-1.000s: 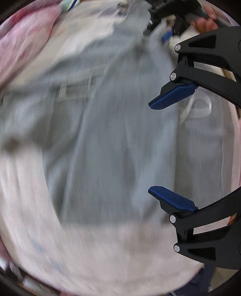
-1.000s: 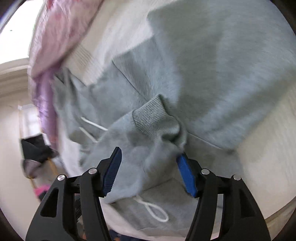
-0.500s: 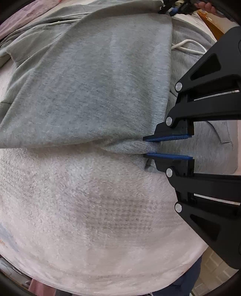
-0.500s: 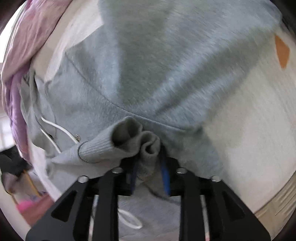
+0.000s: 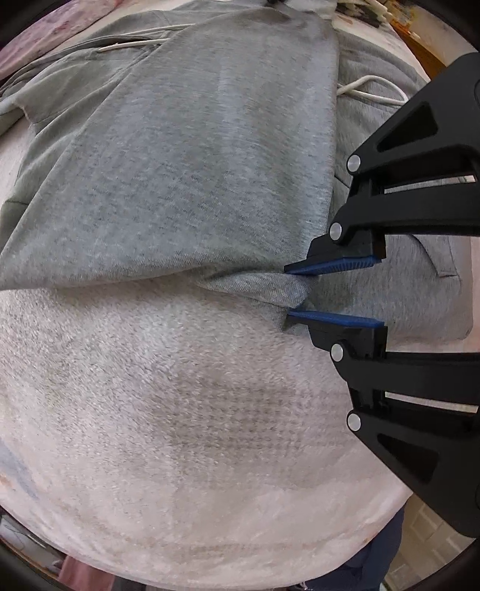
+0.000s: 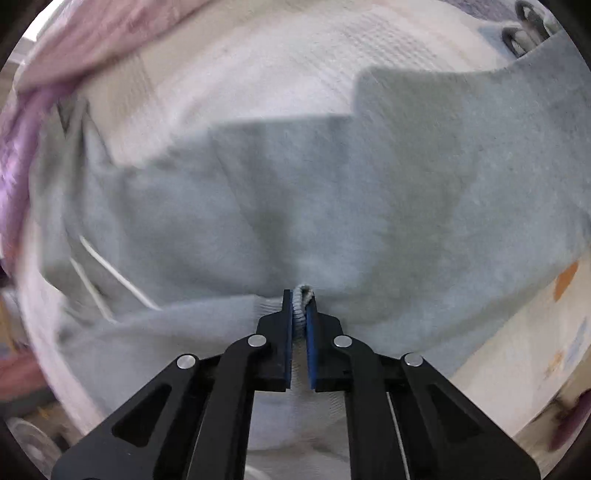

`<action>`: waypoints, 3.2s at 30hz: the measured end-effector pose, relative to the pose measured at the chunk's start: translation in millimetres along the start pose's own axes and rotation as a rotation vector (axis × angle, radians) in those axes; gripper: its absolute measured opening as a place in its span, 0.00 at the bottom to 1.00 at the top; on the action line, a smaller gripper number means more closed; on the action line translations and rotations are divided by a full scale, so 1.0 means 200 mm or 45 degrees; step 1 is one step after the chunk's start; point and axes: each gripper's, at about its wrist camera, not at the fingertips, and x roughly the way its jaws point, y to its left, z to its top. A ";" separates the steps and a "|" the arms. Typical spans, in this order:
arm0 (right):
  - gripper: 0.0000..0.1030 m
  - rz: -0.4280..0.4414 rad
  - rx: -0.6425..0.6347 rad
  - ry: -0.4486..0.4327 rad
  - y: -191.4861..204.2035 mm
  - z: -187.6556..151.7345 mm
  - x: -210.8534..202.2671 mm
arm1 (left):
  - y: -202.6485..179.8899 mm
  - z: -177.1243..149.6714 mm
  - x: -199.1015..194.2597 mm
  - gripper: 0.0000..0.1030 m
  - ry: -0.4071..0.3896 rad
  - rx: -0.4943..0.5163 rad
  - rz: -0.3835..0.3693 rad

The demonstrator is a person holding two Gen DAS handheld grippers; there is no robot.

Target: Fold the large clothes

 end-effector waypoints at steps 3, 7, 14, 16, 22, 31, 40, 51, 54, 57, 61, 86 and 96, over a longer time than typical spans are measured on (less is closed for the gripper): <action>0.05 0.037 -0.094 -0.208 0.11 0.02 -0.20 | -0.07 -0.01 -0.01 0.20 -0.002 -0.010 -0.007; 0.05 -0.062 -0.019 -0.123 0.04 0.06 -0.13 | -0.08 -0.03 0.00 0.23 0.001 -0.033 -0.017; 0.27 -0.227 0.022 -0.050 -0.10 -0.07 -0.08 | -0.13 -0.05 0.04 0.25 0.004 -0.013 0.006; 0.23 -0.218 -0.011 -0.117 -0.09 -0.12 -0.16 | -0.13 -0.04 0.04 0.27 0.004 -0.022 -0.001; 0.00 -0.106 -0.003 0.083 -0.15 -0.21 0.11 | -0.08 -0.07 0.15 0.27 -0.020 -0.027 -0.008; 0.04 -0.014 0.045 0.088 -0.14 -0.16 -0.16 | -0.13 -0.14 0.06 0.70 -0.038 0.003 0.050; 0.76 -0.068 -0.075 -0.029 -0.06 -0.36 -0.67 | -0.20 -0.33 -0.45 0.79 -0.164 0.015 -0.006; 0.78 -0.012 -0.229 -0.086 0.03 -0.54 -1.00 | -0.41 -0.57 -1.02 0.79 -0.318 -0.008 -0.083; 0.78 0.013 -0.235 -0.094 0.01 -0.57 -1.10 | -0.44 -0.65 -1.10 0.79 -0.347 -0.013 -0.111; 0.79 0.028 -0.222 -0.130 -0.04 -0.62 -1.20 | -0.49 -0.72 -1.17 0.79 -0.351 0.023 -0.120; 0.79 0.009 -0.182 -0.183 -0.12 -0.70 -1.29 | -0.59 -0.81 -1.24 0.79 -0.407 0.114 -0.141; 0.81 0.008 0.383 -0.368 -1.11 -0.86 -1.69 | -1.56 -1.19 -1.31 0.80 -0.410 0.613 -0.269; 0.82 0.058 0.384 -0.221 -1.49 -0.09 -1.44 | -2.08 -0.96 -1.05 0.79 -0.214 0.456 -0.247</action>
